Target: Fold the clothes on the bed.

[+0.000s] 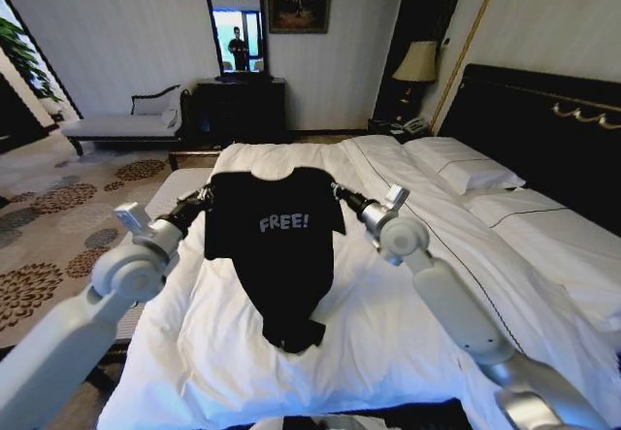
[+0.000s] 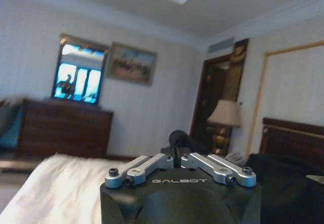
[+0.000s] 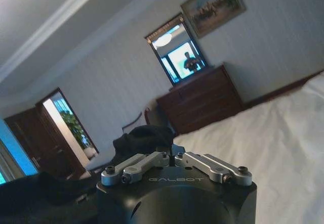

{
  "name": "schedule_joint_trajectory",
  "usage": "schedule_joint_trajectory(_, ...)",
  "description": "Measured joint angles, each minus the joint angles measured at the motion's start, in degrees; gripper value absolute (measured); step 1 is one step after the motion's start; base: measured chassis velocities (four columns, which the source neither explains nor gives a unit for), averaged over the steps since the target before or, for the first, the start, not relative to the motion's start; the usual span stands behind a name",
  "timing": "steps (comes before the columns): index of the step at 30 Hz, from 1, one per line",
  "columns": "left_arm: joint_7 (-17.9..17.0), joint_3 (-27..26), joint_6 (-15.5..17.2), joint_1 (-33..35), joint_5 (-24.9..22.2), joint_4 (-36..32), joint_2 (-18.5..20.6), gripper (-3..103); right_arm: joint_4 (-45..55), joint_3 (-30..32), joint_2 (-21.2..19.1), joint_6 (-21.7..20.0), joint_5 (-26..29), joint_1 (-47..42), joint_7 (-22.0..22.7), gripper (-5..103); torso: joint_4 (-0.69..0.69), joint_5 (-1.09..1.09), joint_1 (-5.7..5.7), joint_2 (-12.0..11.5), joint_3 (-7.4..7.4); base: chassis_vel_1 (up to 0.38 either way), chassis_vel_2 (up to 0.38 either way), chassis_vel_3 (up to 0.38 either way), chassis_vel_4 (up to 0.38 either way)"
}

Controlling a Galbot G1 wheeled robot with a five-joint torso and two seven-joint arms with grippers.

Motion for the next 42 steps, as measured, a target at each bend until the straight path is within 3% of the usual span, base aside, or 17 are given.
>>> schedule_joint_trajectory(6, -1.5, 0.1, 0.3, -6.6, -3.8, -2.7, 4.4, 1, 3.4, 1.4, -2.0, -0.1, 2.6, 2.8, 1.2, 0, 0.00, 0.00, 0.00, 0.0, 0.00, 0.000, 0.000, 0.000, 0.000)
schedule_joint_trajectory(15, -2.8, -1.3, 0.4, -11.4, -9.3, -5.2, 9.7, 1, 6.8, 5.0, -5.3, -0.5, 7.7, 5.5, 2.0, 0, 0.00, 0.00, 0.00, 0.0, 0.00, 0.000, 0.000, 0.000, 0.000)
schedule_joint_trajectory(26, -3.8, -0.8, 2.0, -17.2, -11.4, -4.3, 13.3, 1, 6.5, 4.4, -8.0, -1.5, 10.2, 13.4, 1.6, 0, 0.00, 0.00, 0.00, 0.0, -0.01, 0.000, 0.000, 0.000, 0.000)
schedule_joint_trajectory(37, -3.8, -1.6, 2.3, -17.3, -12.9, -5.8, 14.6, 1, 8.3, 4.6, -9.5, -1.9, 12.3, 14.7, 1.6, 0, 0.01, -0.01, 0.00, 0.0, 0.00, 0.000, 0.000, 0.000, 0.000)
schedule_joint_trajectory(42, -3.8, -6.6, 2.8, -14.1, -16.3, -8.9, 16.5, 1, 12.5, 8.0, -12.1, -2.2, 15.4, 11.0, 1.5, 0, -0.01, 0.01, 0.00, 0.0, 0.00, 0.000, 0.000, 0.000, 0.000)
